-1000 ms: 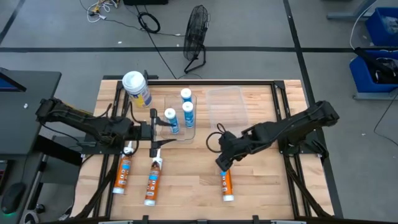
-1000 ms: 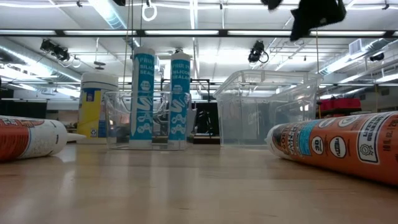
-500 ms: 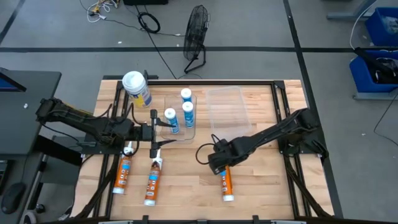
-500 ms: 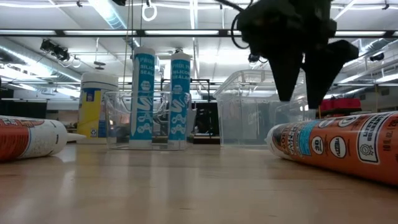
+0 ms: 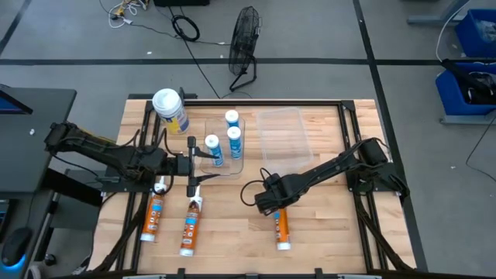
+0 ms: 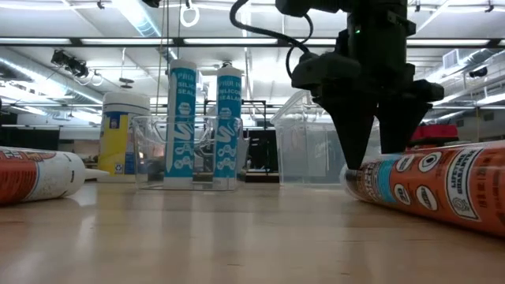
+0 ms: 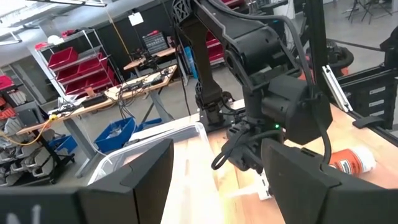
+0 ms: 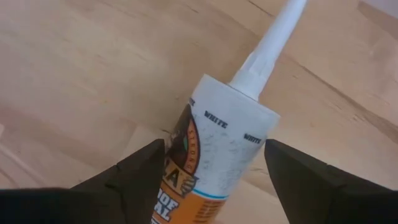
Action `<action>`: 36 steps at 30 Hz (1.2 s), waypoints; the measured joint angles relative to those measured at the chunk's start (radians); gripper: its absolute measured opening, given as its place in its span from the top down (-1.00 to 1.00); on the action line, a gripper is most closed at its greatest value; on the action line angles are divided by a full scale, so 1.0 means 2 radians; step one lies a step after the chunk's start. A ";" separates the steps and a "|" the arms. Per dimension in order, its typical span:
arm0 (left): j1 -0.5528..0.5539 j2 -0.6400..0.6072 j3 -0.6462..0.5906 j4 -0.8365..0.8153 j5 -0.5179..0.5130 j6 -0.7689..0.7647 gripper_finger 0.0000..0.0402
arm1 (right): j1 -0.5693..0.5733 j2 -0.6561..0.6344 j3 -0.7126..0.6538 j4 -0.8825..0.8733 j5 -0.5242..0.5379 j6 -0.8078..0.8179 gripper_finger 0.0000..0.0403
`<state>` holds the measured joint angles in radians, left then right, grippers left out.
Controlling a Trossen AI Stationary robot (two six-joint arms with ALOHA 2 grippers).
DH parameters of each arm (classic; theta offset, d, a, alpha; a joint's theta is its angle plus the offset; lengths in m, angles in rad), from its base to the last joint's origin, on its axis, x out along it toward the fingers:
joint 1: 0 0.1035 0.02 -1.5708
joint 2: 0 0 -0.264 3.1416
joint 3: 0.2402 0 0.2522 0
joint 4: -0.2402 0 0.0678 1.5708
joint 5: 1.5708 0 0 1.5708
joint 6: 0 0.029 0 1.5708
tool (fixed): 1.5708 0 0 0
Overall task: Pick & place silicon tubes, Sealant and Lysol wipes
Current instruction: Put the right orange sealant into the right transparent bin
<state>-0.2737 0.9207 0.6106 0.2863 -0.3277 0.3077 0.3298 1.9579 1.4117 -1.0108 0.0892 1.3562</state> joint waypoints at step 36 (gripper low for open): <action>0.000 0.000 0.000 -0.008 0.000 -0.004 -0.23 | -0.001 0.017 -0.056 0.106 -0.031 -0.002 -0.20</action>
<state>-0.2737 0.9207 0.6106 0.2712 -0.3275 0.3000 0.3275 1.9910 1.2994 -0.7986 0.0262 1.3518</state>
